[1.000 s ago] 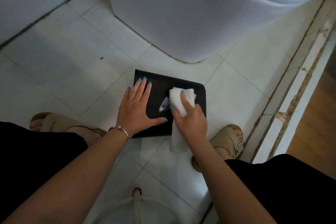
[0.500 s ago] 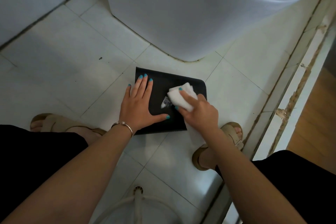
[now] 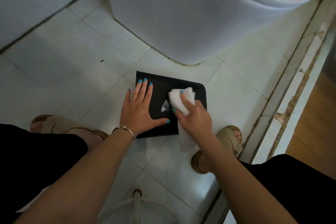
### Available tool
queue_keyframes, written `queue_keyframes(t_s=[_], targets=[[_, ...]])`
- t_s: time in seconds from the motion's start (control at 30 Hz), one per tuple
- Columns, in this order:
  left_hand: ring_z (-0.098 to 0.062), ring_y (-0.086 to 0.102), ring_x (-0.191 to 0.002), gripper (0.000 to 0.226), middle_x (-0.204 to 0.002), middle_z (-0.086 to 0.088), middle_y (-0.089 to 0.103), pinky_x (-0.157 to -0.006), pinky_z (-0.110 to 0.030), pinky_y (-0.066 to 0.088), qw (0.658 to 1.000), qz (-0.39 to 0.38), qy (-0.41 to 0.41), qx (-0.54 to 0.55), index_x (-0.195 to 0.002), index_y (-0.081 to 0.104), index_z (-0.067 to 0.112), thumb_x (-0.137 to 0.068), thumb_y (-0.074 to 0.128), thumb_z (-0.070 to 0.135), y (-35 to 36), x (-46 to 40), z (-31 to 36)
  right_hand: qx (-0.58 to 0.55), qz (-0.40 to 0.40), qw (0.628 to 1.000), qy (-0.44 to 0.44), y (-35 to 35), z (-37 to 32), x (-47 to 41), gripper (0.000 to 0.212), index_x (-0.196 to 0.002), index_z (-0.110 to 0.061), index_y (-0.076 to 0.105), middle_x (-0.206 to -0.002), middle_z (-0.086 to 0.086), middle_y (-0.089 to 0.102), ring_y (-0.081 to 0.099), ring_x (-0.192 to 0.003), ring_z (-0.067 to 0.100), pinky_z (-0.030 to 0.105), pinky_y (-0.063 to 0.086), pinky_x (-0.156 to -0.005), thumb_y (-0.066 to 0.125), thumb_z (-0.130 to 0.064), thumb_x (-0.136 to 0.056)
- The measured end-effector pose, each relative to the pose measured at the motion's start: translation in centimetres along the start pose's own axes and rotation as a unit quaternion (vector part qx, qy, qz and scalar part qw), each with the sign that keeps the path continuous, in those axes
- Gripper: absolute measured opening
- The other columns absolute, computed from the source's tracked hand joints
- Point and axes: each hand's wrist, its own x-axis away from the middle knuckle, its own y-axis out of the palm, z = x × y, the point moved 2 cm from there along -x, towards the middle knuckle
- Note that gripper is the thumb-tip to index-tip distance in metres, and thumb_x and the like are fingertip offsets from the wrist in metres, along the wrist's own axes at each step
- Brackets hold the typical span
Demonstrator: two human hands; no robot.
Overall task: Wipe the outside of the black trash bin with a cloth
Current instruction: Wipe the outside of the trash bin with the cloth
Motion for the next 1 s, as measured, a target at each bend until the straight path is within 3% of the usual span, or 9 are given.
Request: queue_keyframes(t_s=[0.1, 0.27, 0.43, 0.47, 0.63, 0.77, 0.83, 1.0], targets=[[-0.022, -0.005, -0.150, 0.126, -0.163, -0.007, -0.001, -0.119, -0.050, 0.013, 1.000, -0.002, 0.008, -0.004, -0.155, 0.005, 0.014, -0.062, 0.037, 0.093, -0.3, -0.1, 0.0, 0.052, -0.012, 0.997, -0.057, -0.7, 1.4, -0.1, 0.061, -0.143, -0.050, 0.032, -0.103, 0.001, 0.046, 0.057, -0.082, 0.024, 0.029, 0.042, -0.065, 0.054, -0.059, -0.088], [-0.025, -0.003, -0.150, 0.133, -0.162, -0.012, 0.001, -0.119, -0.053, 0.015, 0.999, -0.008, 0.039, -0.014, -0.154, 0.010, 0.009, -0.057, 0.033, 0.097, -0.1, 0.1, 0.0, -0.080, 0.016, 0.990, 0.118, 0.7, -0.6, -0.2, 0.061, -0.144, -0.050, 0.030, -0.104, 0.003, 0.045, 0.054, -0.092, 0.022, 0.029, 0.040, -0.072, 0.055, -0.054, -0.089], [-0.023, -0.006, -0.149, 0.137, -0.162, -0.013, 0.000, -0.117, -0.046, 0.018, 0.993, -0.029, 0.103, -0.057, -0.154, 0.008, 0.006, -0.056, 0.032, 0.099, -0.2, 0.3, -0.4, 0.028, -0.007, 0.998, -0.050, -0.5, 1.5, 0.0, 0.061, -0.143, -0.050, 0.032, -0.103, 0.000, 0.045, 0.056, -0.083, 0.022, 0.027, 0.038, -0.065, 0.054, -0.059, -0.087], [-0.022, -0.007, -0.149, 0.137, -0.162, -0.012, -0.002, -0.117, -0.044, 0.018, 0.993, -0.028, 0.103, -0.056, -0.154, 0.007, 0.007, -0.056, 0.032, 0.099, -0.3, 0.3, -0.4, 0.047, -0.013, 0.998, -0.045, -1.0, 2.6, -0.5, 0.060, -0.142, -0.052, 0.032, -0.104, 0.000, 0.046, 0.057, -0.085, 0.023, 0.027, 0.037, -0.066, 0.054, -0.059, -0.087], [-0.020, -0.008, -0.149, 0.137, -0.162, -0.010, -0.002, -0.115, -0.044, 0.023, 0.995, -0.030, 0.089, -0.042, -0.154, 0.006, 0.008, -0.055, 0.034, 0.098, -0.2, 0.2, -0.1, -0.072, 0.009, 0.989, 0.131, 0.1, 0.3, -0.7, 0.060, -0.144, -0.050, 0.030, -0.113, 0.006, 0.047, 0.056, -0.100, 0.028, 0.033, 0.041, -0.077, 0.054, -0.056, -0.089], [-0.018, -0.007, -0.149, 0.136, -0.163, -0.009, -0.001, -0.115, -0.042, 0.025, 0.996, -0.027, 0.086, -0.026, -0.154, 0.010, 0.009, -0.054, 0.039, 0.097, -0.3, 0.2, -0.1, 0.003, -0.002, 1.000, -0.023, 0.4, -1.0, 0.8, 0.062, -0.145, -0.050, 0.029, -0.107, 0.002, 0.045, 0.056, -0.082, 0.024, 0.030, 0.044, -0.066, 0.053, -0.058, -0.088], [-0.018, -0.008, -0.149, 0.136, -0.163, -0.009, -0.002, -0.115, -0.041, 0.023, 0.996, -0.027, 0.083, -0.030, -0.154, 0.009, 0.009, -0.054, 0.038, 0.097, -0.4, 0.2, -0.1, 0.043, -0.012, 0.998, -0.042, -0.2, 0.7, 0.2, 0.060, -0.143, -0.053, 0.031, -0.105, 0.000, 0.045, 0.057, -0.080, 0.023, 0.028, 0.040, -0.063, 0.053, -0.059, -0.087], [-0.020, -0.006, -0.150, 0.135, -0.163, -0.011, 0.001, -0.117, -0.043, 0.019, 0.997, -0.017, 0.067, -0.023, -0.154, 0.011, 0.007, -0.055, 0.040, 0.095, -0.3, 0.2, 0.3, -0.054, 0.010, 0.994, 0.097, 0.3, -1.2, -0.8, 0.061, -0.144, -0.050, 0.030, -0.106, 0.003, 0.046, 0.055, -0.089, 0.022, 0.031, 0.044, -0.071, 0.054, -0.057, -0.088]])
